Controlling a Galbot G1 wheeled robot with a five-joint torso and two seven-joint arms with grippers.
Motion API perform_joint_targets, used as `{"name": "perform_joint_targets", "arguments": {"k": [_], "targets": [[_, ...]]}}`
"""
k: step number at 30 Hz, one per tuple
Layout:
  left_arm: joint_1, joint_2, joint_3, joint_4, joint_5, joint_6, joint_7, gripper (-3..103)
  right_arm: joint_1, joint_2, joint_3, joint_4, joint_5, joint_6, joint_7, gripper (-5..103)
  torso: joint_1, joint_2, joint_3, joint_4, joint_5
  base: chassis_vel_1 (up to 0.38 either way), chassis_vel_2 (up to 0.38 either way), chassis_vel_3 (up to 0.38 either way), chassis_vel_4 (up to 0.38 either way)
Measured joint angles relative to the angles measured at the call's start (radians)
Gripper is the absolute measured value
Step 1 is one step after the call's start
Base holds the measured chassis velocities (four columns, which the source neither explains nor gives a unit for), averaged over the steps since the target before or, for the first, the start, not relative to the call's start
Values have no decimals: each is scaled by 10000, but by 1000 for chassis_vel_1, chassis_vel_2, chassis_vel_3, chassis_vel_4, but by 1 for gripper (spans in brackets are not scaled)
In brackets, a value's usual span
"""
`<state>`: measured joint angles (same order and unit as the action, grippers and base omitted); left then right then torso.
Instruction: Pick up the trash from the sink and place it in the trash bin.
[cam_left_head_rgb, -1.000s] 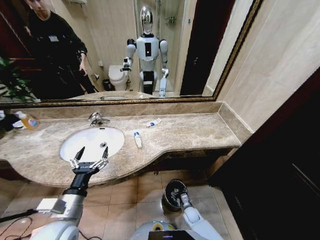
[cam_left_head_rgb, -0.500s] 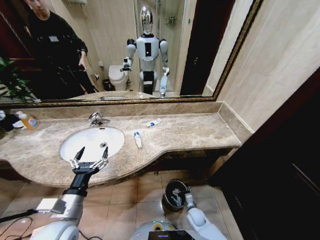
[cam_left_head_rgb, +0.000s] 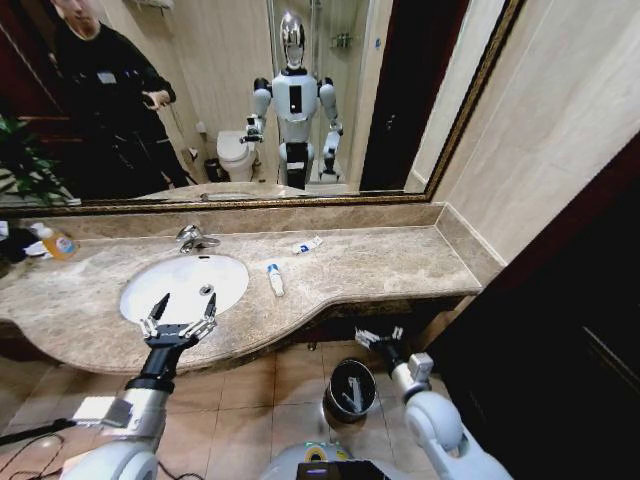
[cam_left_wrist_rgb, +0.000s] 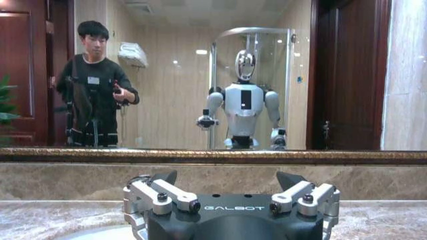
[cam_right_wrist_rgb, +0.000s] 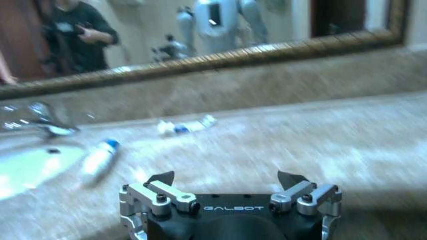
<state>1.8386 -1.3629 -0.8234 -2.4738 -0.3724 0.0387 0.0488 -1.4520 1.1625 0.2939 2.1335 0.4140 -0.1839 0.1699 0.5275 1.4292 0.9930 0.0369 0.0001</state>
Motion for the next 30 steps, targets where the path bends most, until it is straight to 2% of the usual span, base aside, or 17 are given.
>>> {"name": "perform_joint_targets", "arguments": {"k": [2, 4, 7, 8, 9, 12, 14, 16, 18, 22, 23, 30], "targets": [[0, 0, 0, 0, 0, 0, 0, 100, 241, -49, -114, -55, 1, -66, -162, 100, 0, 0, 0, -1, -1, 0, 0, 0, 0], [0, 0, 0, 0, 0, 0, -1, 100, 1065, -158, -457, -521, -4, -140, -747, 100, 1, 0, 1, 0, 1, 0, 0, 0, 0], [0, -1, 0, 0, 0, 0, -1, 100, 1620, -219, -659, -878, 23, -141, -1079, 100, 2, 0, 1, 1, 0, 0, 0, 0, 0], [0, 0, 0, 0, 0, 0, -1, 100, 2282, -302, -889, -1290, 121, -147, -1410, 100, 2, -1, 2, 0, 1, 0, 0, 0, 0], [0, 0, 0, 0, 0, 0, -1, 100, 2282, -302, -889, -1290, 121, -147, -1410, 100, 2, -1, 2, 0, 1, 0, 0, 0, 0], [0, 0, 0, 0, 0, 0, 0, 100, 3663, -421, -1599, -1952, 581, -366, -1545, 100, 2, 0, 1, 1, 0, 0, 0, 0, 0], [0, -1, 0, 0, 0, 0, -1, 100, 3996, -408, -1848, -2106, 726, -466, -1546, 100, 2, -1, 2, 1, 0, 0, 0, 0, 0], [0, 0, 0, 0, 0, 0, 0, 100, 4858, -196, -2667, -2485, 1041, -726, -1327, 100, 3, -1, 2, 0, -2, 0, 0, 0, 0], [0, 0, 0, 0, 0, 0, 0, 100, 5007, -128, -2824, -2554, 1073, -768, -1260, 100, 2, -1, 2, 0, -1, 0, 0, 0, 0], [0, 0, 0, 0, 0, 0, 0, 100, 6070, 525, -4061, -3184, 1089, -970, -859, 100, 2, -1, 2, 1, -3, 0, 0, 0, 0], [0, 0, 0, 0, 0, 0, 0, 100, 6070, 525, -4061, -3184, 1089, -970, -859, 100, 2, -1, 2, 1, -3, 0, 0, 0, 0], [0, 0, 0, 0, 0, 0, 0, 100, 7176, 1759, -5057, -4587, 949, -1098, -302, 100, 2, -1, 1, 1, -5, 0, 0, 0, 0]]}}
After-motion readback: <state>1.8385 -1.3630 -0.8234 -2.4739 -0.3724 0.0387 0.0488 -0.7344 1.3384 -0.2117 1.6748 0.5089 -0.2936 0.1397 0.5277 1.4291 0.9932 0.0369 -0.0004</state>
